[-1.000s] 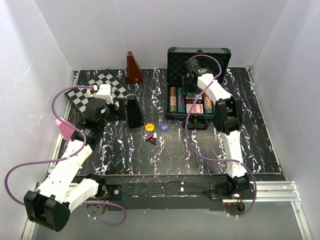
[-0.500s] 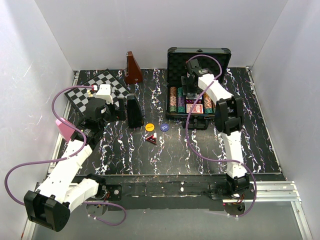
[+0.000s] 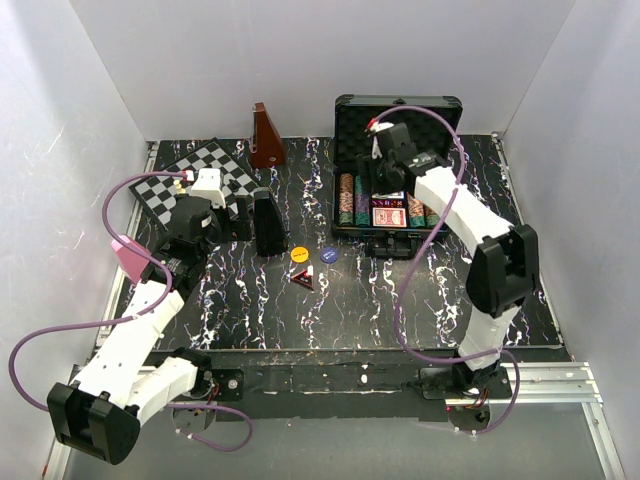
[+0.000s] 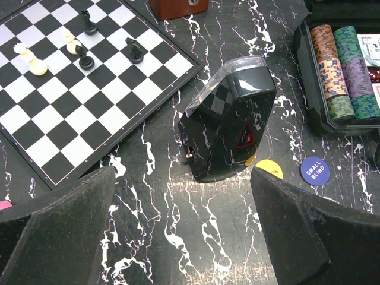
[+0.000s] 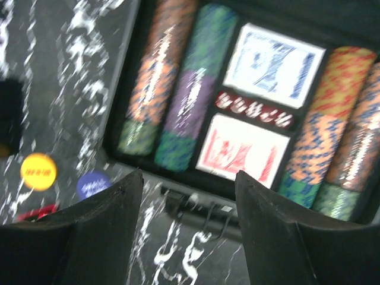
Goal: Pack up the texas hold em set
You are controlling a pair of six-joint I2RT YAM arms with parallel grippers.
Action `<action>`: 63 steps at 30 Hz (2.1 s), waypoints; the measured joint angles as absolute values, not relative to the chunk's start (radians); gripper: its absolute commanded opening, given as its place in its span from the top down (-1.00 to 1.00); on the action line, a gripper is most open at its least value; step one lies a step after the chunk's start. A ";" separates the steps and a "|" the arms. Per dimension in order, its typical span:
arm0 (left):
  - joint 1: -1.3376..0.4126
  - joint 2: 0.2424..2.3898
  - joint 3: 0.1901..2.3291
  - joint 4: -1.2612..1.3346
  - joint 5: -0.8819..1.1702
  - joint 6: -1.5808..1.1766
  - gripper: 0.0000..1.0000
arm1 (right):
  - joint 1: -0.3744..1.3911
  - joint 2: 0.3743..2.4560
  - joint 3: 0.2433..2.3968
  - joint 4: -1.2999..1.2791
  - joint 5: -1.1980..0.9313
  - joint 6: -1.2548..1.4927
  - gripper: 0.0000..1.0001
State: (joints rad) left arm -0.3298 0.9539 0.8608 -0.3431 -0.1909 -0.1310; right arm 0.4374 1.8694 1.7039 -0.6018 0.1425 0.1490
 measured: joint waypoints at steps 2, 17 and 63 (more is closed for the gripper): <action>-0.330 0.953 0.861 -0.343 -0.191 -0.131 -0.96 | 0.492 1.795 1.612 -0.579 0.125 0.155 -0.45; -0.330 0.953 0.861 -0.343 -0.175 -0.136 -0.96 | 0.874 1.782 1.346 -0.461 0.014 0.205 -0.58; -0.330 0.952 0.861 -0.343 -0.171 -0.139 -0.96 | 0.985 2.094 1.561 -0.448 0.206 0.417 -0.68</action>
